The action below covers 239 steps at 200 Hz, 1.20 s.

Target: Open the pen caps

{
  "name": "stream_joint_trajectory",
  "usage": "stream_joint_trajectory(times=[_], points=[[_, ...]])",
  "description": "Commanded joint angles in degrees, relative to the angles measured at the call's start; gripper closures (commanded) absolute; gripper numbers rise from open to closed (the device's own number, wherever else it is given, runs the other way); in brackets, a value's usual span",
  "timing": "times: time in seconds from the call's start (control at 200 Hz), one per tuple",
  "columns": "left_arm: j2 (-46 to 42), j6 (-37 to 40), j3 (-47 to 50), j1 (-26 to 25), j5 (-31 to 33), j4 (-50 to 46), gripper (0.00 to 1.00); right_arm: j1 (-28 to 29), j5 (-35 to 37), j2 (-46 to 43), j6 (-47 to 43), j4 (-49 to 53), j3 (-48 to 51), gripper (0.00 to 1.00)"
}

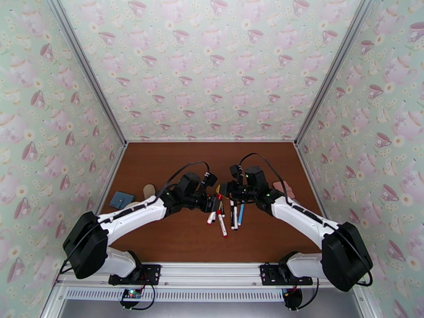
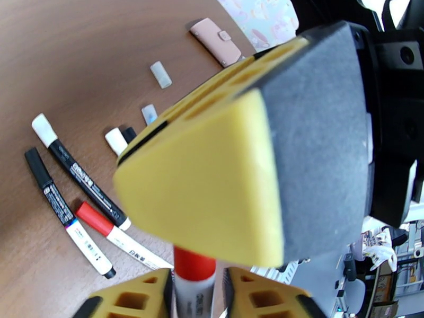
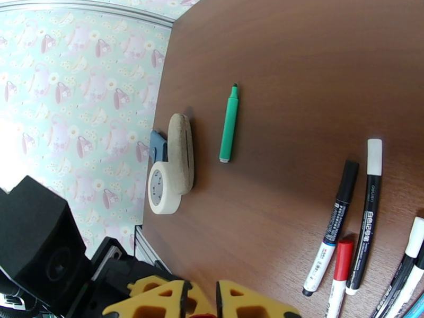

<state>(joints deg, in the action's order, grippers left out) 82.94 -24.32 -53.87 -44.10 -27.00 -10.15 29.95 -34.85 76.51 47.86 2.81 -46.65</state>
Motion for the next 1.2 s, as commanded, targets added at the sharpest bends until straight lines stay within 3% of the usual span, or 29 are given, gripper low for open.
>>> stream_joint_trajectory(times=[0.0,0.315,0.491,0.606,0.771,0.941,1.192], points=[[-2.28,-0.32,2.06,0.85,-2.86,2.43,0.60,0.29,0.88,-1.20,1.18,-1.13,-1.66,0.85],[-2.57,-1.17,4.51,1.29,-7.41,4.38,0.60,0.31,2.95,-1.41,2.57,-2.79,-1.59,0.85],[-1.81,-1.61,4.47,0.99,-7.83,4.62,0.66,0.30,3.70,-1.37,2.65,-3.06,-1.47,0.85],[-1.16,-1.55,4.12,0.94,-7.09,4.28,0.77,0.29,3.57,-1.37,2.84,-3.30,-1.33,0.84],[-1.14,-0.76,4.00,0.95,-5.38,3.52,0.85,0.32,1.85,-1.80,2.64,-2.94,-1.00,0.77],[-0.98,0.37,3.07,0.92,-5.16,2.52,0.86,0.35,-1.67,-1.57,2.38,-2.81,-0.32,0.69],[-0.98,0.85,2.71,0.77,-4.72,1.91,0.86,0.79,-3.12,-0.32,1.83,-2.01,-0.44,0.67]])
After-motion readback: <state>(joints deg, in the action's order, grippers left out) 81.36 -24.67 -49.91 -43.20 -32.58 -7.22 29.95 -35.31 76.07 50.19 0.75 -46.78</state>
